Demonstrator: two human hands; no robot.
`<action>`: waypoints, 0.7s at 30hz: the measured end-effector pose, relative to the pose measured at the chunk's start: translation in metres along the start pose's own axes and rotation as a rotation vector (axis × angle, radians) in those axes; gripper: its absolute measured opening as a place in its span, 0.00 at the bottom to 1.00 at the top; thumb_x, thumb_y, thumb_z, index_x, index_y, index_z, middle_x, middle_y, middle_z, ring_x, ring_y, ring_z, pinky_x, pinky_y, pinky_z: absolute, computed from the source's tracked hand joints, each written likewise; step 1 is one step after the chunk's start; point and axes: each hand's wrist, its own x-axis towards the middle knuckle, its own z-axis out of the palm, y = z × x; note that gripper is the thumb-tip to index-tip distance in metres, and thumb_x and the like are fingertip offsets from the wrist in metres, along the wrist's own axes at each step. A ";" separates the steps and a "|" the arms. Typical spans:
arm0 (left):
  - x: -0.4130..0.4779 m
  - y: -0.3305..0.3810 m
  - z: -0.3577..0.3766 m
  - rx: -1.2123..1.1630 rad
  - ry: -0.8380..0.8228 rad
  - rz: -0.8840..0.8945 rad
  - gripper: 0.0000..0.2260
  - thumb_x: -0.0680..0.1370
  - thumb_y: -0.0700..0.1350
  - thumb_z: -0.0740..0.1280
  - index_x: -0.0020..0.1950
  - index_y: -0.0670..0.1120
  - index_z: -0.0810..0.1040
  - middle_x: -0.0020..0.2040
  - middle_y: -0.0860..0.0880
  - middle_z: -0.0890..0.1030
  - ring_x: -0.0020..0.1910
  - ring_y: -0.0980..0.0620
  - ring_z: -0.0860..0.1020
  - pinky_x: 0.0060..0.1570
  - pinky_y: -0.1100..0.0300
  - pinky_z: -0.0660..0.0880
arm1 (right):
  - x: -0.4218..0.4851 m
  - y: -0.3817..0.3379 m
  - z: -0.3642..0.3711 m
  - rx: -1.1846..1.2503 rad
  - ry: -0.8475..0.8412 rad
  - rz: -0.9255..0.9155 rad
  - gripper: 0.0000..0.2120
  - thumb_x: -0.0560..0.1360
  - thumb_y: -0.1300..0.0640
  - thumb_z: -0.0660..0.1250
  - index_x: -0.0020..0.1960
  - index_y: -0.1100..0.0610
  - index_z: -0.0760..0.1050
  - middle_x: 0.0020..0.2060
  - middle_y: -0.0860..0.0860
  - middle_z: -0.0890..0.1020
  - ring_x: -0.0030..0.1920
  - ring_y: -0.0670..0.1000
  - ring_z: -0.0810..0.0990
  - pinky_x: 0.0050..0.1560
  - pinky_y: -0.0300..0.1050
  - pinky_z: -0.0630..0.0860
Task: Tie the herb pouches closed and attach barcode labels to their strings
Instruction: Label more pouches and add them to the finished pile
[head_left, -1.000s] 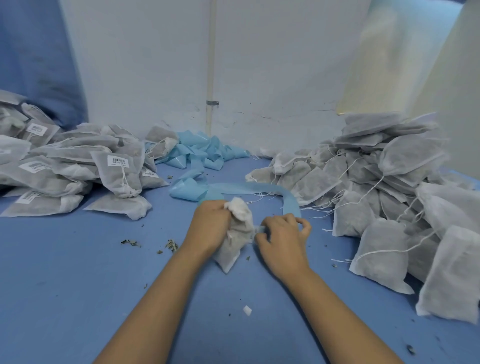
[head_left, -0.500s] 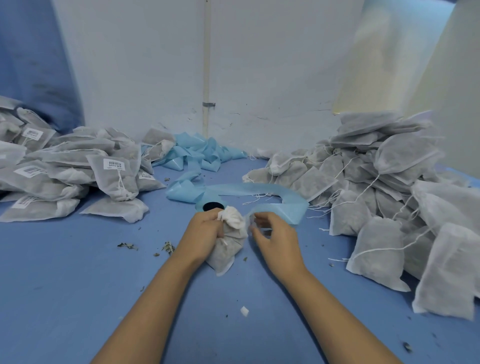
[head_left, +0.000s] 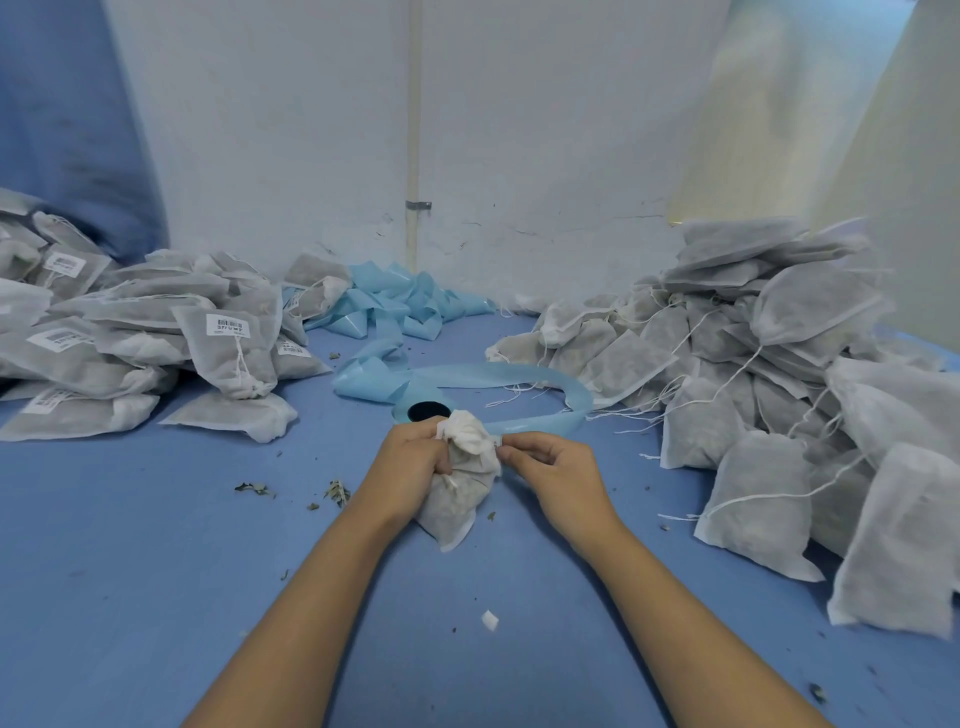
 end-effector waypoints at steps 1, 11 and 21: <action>-0.001 0.001 0.001 -0.008 -0.001 -0.001 0.07 0.65 0.31 0.58 0.38 0.38 0.73 0.33 0.48 0.70 0.30 0.58 0.69 0.30 0.70 0.66 | 0.000 0.000 0.000 0.017 0.000 0.005 0.07 0.74 0.66 0.70 0.43 0.55 0.82 0.38 0.43 0.85 0.40 0.38 0.82 0.44 0.29 0.74; 0.000 0.002 0.001 -0.028 0.019 -0.028 0.13 0.60 0.35 0.59 0.40 0.32 0.75 0.37 0.45 0.72 0.38 0.51 0.70 0.36 0.64 0.67 | -0.002 -0.005 -0.002 0.133 0.016 0.066 0.07 0.74 0.67 0.69 0.42 0.57 0.83 0.36 0.44 0.85 0.38 0.38 0.82 0.40 0.28 0.73; 0.000 0.001 0.004 -0.057 0.015 -0.039 0.15 0.56 0.38 0.58 0.41 0.37 0.75 0.38 0.45 0.71 0.39 0.51 0.70 0.38 0.60 0.66 | -0.002 -0.001 0.014 0.101 0.217 0.114 0.04 0.69 0.62 0.74 0.43 0.57 0.83 0.38 0.50 0.86 0.42 0.46 0.84 0.45 0.36 0.78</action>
